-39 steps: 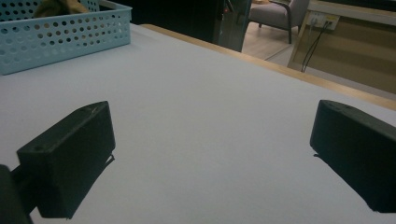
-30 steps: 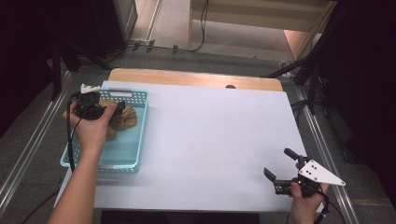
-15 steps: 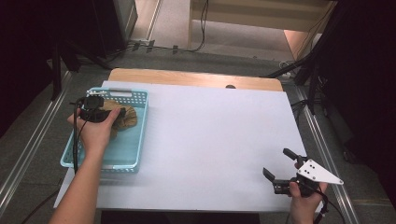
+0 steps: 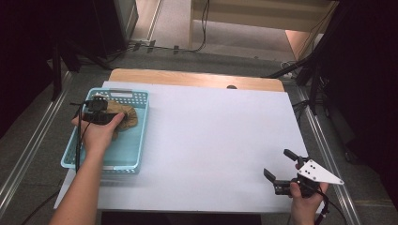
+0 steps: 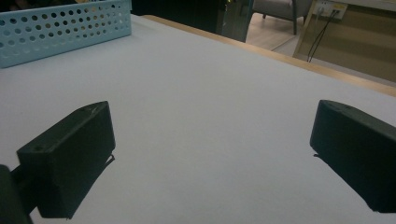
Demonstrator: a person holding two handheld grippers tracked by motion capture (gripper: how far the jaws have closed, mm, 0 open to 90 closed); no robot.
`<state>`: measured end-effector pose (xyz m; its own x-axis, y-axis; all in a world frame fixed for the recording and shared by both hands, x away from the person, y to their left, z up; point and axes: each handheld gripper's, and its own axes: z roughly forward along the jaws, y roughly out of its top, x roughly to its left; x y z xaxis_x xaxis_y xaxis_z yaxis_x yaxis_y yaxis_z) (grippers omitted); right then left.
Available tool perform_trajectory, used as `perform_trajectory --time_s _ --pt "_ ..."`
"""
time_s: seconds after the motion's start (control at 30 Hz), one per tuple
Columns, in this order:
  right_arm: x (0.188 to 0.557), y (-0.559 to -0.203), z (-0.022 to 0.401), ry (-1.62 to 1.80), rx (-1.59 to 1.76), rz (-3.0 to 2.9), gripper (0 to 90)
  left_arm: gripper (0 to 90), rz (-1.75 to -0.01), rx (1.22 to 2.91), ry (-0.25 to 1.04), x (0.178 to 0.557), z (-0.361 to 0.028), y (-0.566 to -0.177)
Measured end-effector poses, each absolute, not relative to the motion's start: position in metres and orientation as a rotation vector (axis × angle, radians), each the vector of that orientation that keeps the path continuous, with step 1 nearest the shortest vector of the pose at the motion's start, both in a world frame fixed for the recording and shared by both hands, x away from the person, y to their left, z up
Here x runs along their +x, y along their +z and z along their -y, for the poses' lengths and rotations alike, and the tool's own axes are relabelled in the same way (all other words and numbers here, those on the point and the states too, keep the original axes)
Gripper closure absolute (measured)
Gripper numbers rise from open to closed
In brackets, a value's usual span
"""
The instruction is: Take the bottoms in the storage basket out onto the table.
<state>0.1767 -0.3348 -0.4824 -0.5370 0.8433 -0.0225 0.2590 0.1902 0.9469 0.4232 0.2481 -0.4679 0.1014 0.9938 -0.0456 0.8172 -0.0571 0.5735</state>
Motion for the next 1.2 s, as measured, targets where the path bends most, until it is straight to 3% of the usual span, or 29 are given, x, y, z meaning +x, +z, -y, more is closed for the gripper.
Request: perform_trajectory --time_s 0.1,0.27,0.4,0.73,1.2 --pt "0.177 -0.483 0.334 1.352 1.029 -1.912 0.0 3.2 -1.775 1.966 0.516 0.425 -0.246 -0.472" --pt "0.178 -0.483 0.334 1.349 1.030 -1.915 0.0 15.6 -1.775 1.997 0.521 0.426 -0.246 -0.474" --pt "0.178 -0.484 0.334 1.347 1.033 -1.918 0.0 35.6 -1.780 2.044 0.596 0.424 -0.243 -0.474" --pt "0.179 -0.485 0.335 1.346 1.046 -1.918 0.0 61.6 -1.762 2.051 0.598 0.422 -0.245 -0.471" --pt "0.180 -0.486 0.339 1.348 1.061 -1.908 0.0 66.0 -1.689 1.922 0.579 0.416 -0.249 -0.459"
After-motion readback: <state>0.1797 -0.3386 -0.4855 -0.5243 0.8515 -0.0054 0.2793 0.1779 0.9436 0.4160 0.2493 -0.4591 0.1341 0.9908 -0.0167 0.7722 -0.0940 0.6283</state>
